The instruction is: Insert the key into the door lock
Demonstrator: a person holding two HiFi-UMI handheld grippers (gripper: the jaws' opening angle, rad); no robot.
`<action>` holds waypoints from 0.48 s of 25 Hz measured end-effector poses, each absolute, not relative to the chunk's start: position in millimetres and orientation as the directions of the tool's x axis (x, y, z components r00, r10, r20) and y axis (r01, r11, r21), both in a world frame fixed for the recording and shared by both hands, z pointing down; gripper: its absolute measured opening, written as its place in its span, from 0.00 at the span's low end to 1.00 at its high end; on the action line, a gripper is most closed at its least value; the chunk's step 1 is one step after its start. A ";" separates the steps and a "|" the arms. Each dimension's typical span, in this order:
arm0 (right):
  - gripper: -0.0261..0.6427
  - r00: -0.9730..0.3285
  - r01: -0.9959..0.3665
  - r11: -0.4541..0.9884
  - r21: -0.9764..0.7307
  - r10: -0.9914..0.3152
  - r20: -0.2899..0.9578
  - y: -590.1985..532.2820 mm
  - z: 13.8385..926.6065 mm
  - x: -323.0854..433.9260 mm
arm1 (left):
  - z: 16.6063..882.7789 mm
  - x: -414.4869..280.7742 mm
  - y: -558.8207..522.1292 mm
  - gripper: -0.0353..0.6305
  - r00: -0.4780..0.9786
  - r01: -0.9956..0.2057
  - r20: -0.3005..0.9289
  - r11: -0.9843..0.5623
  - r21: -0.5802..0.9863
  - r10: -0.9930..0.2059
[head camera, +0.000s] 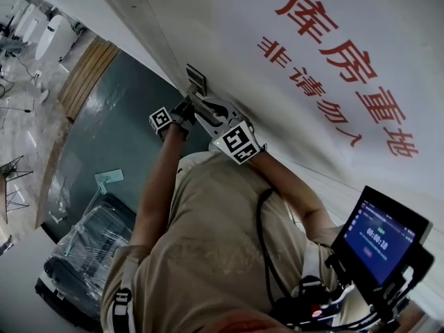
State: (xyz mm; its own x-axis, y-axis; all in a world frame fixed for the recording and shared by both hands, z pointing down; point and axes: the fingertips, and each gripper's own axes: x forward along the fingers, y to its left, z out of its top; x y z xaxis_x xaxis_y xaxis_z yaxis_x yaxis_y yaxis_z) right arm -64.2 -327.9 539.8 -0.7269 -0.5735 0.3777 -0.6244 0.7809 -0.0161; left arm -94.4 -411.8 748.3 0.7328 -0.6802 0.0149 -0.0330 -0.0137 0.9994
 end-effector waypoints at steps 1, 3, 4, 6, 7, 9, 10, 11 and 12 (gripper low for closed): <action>0.25 -0.725 -0.624 0.781 -0.012 -0.574 0.380 -328.2 540.2 -63.6 | 748.2 -94.3 -411.9 0.10 0.737 -0.045 0.021 -0.018 0.999 -0.676; 0.25 -0.722 -0.627 0.779 -0.011 -0.575 0.384 -329.1 541.5 -61.6 | 747.4 -92.9 -412.4 0.10 0.740 -0.034 0.018 -0.010 0.999 -0.672; 0.25 -0.721 -0.627 0.779 -0.011 -0.574 0.387 -329.2 542.4 -61.0 | 747.4 -91.9 -412.1 0.10 0.740 -0.025 0.014 -0.006 1.000 -0.672; 0.25 -0.722 -0.623 0.782 -0.011 -0.570 0.392 -329.2 543.6 -61.4 | 747.5 -91.3 -411.2 0.10 0.740 -0.019 0.017 0.005 1.000 -0.673; 0.25 -0.724 -0.622 0.783 -0.015 -0.567 0.392 -329.6 543.9 -62.3 | 747.4 -91.8 -411.5 0.10 0.734 0.002 0.009 0.015 1.000 -0.679; 0.25 -0.729 -0.619 0.785 -0.028 -0.561 0.393 -330.4 544.9 -64.6 | 748.4 -92.6 -411.9 0.10 0.712 0.056 -0.015 0.035 0.998 -0.702; 0.25 -0.731 -0.617 0.787 -0.031 -0.557 0.394 -330.5 545.3 -65.8 | 749.2 -92.7 -411.8 0.10 0.710 0.049 -0.008 0.038 0.998 -0.704; 0.25 -0.732 -0.614 0.789 -0.031 -0.555 0.395 -330.6 545.5 -67.0 | 748.9 -92.8 -411.9 0.10 0.717 0.017 0.009 0.030 0.999 -0.697; 0.25 -0.733 -0.612 0.790 -0.029 -0.553 0.396 -330.7 546.0 -68.0 | 747.6 -92.7 -412.6 0.10 0.727 -0.016 0.022 0.016 1.000 -0.686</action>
